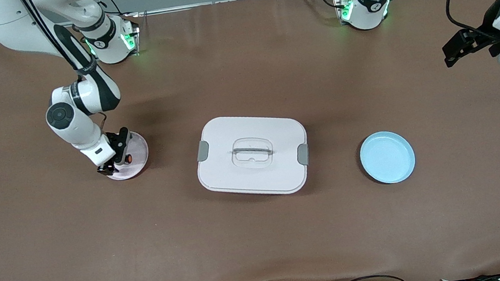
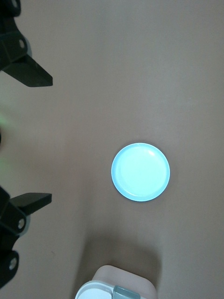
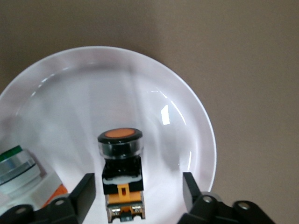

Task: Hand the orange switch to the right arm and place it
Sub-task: 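Lower the switch onto the white plate with the right gripper, then open the right gripper and release the switch on the plate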

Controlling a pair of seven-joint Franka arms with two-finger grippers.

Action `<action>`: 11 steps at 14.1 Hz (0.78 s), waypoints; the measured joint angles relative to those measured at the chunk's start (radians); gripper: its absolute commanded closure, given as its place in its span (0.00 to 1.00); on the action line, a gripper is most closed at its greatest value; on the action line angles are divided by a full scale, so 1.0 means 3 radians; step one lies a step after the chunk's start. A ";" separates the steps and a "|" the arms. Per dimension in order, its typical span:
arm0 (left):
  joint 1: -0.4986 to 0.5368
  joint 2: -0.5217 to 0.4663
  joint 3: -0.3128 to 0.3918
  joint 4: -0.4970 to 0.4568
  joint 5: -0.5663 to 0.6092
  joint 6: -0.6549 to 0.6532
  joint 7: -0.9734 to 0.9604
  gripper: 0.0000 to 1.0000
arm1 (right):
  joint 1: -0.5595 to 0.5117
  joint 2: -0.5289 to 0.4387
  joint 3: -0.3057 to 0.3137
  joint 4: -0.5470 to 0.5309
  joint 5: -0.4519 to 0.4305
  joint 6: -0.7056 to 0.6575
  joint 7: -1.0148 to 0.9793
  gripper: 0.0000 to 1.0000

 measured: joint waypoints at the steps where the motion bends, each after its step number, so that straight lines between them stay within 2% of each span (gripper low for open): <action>1: 0.0000 -0.0001 0.0000 0.0000 0.0000 0.0000 0.0000 0.00 | -0.0027 -0.0004 0.0000 0.0059 0.0000 -0.0138 0.0000 0.00; 4: 0.0000 -0.0003 0.0001 0.0000 0.0000 0.0000 0.0000 0.00 | -0.0063 -0.0102 0.0000 0.0324 0.0005 -0.0830 0.0101 0.00; 7: 0.0000 -0.0009 0.0002 0.0000 0.0000 0.0000 0.0000 0.00 | -0.0065 -0.0259 0.0001 0.0735 0.0006 -0.1769 0.0454 0.00; 9: 0.0000 -0.0013 0.0002 0.0000 0.0000 0.0000 0.0000 0.00 | -0.0065 -0.0292 0.0007 0.1112 0.0006 -0.2449 0.0880 0.00; 11: 0.0000 -0.0014 0.0002 0.0000 0.0000 0.0000 0.0000 0.00 | -0.0042 -0.0296 0.0031 0.1370 0.0006 -0.2868 0.1433 0.00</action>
